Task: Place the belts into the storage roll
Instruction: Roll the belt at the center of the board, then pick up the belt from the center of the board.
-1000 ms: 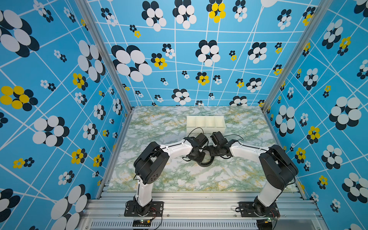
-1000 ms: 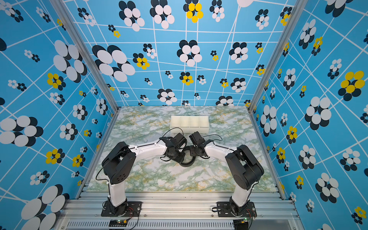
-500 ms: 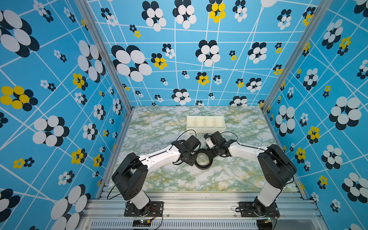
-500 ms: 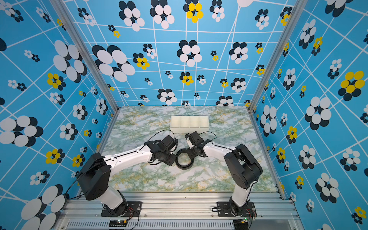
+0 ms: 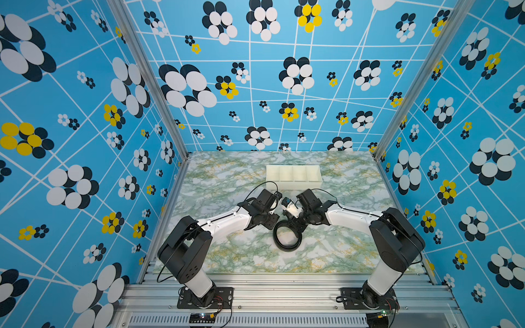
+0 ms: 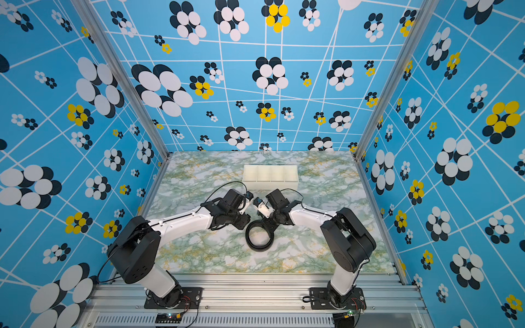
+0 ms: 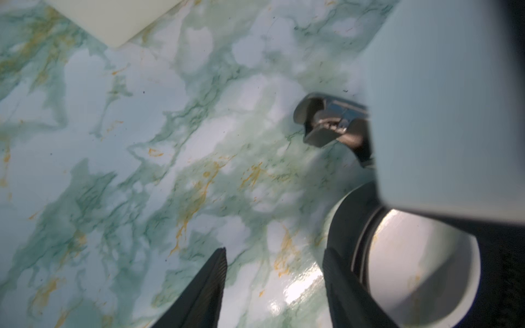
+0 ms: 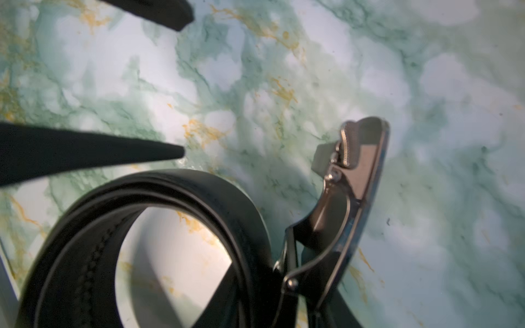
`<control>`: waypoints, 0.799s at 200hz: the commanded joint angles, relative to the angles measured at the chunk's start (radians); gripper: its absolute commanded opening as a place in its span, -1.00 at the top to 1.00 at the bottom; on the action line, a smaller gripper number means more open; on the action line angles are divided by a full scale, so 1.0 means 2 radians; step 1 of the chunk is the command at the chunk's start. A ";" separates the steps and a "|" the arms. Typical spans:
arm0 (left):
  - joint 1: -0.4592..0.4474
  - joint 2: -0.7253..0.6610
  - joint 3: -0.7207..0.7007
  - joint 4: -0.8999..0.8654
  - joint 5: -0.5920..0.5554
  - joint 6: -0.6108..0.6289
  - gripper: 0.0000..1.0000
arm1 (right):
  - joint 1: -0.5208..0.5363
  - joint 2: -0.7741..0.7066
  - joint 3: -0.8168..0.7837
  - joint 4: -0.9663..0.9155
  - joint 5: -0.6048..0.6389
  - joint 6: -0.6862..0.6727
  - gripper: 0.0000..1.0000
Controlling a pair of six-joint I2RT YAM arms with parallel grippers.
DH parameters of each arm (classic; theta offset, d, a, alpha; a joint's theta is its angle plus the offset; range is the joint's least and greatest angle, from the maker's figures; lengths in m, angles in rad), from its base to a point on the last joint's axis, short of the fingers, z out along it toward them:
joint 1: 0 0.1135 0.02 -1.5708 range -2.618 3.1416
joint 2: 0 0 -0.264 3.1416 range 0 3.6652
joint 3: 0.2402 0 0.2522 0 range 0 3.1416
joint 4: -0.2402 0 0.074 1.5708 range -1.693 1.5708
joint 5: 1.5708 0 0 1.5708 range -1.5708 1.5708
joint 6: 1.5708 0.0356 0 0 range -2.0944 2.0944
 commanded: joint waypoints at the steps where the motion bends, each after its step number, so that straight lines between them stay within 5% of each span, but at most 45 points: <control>1: -0.001 0.010 -0.018 0.059 0.041 0.057 -0.18 | 0.004 -0.012 -0.002 -0.006 -0.029 -0.022 1.00; 67: 0.010 0.055 -0.057 0.153 0.111 0.065 -0.23 | 0.004 -0.019 -0.005 -0.005 -0.017 -0.012 0.99; 117: 0.010 0.055 -0.067 0.163 0.088 0.046 -0.21 | 0.003 -0.044 -0.011 0.018 0.051 0.016 0.24; 160: 0.011 0.035 -0.070 0.149 0.066 0.033 -0.21 | -0.003 -0.045 0.003 0.007 0.077 0.018 0.03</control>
